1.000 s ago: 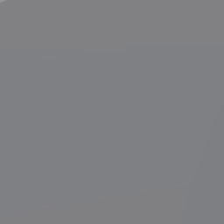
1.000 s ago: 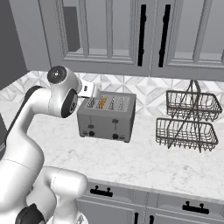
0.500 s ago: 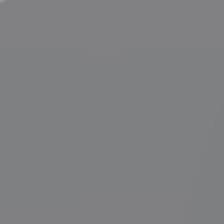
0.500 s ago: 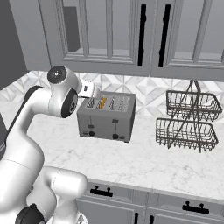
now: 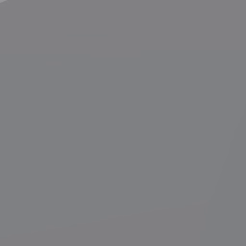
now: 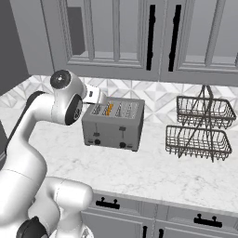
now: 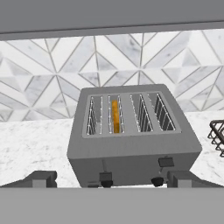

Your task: Start the toaster. Once the lever pops up, take the bread to the plate on the dining counter.

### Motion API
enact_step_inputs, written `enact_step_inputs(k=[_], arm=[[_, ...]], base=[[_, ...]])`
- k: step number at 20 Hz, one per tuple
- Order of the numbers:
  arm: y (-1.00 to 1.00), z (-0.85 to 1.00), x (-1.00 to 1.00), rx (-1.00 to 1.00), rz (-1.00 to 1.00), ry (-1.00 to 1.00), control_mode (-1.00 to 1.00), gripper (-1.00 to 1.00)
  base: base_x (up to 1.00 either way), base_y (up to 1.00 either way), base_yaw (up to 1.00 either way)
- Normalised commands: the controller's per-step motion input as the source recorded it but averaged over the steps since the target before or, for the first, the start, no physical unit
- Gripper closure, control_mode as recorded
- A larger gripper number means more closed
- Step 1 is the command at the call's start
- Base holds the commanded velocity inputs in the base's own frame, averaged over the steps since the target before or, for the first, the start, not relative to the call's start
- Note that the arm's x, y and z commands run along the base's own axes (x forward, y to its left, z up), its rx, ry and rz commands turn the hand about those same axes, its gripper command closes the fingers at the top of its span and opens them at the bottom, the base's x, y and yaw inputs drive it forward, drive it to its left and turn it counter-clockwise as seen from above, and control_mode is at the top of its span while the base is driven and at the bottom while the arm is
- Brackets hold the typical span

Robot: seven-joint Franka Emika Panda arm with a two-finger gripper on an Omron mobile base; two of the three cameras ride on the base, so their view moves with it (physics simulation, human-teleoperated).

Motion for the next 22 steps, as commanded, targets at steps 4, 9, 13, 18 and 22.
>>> enact_step_inputs(k=[4,9,13,18,22], arm=[[0.00,0.00,0.00,0.00,0.00,0.00,-1.00,-1.00],[0.00,0.00,0.00,0.00,0.00,0.00,-1.00,-1.00],[0.00,0.00,0.00,0.00,0.00,0.00,-1.00,-1.00],[0.00,0.00,0.00,0.00,0.00,0.00,-1.00,-1.00],[0.00,0.00,0.00,0.00,0.00,0.00,-1.00,-1.00]], base=[[0.00,0.00,0.00],[0.00,0.00,0.00],[0.00,0.00,0.00],[0.00,0.00,0.00],[0.00,0.00,0.00]])
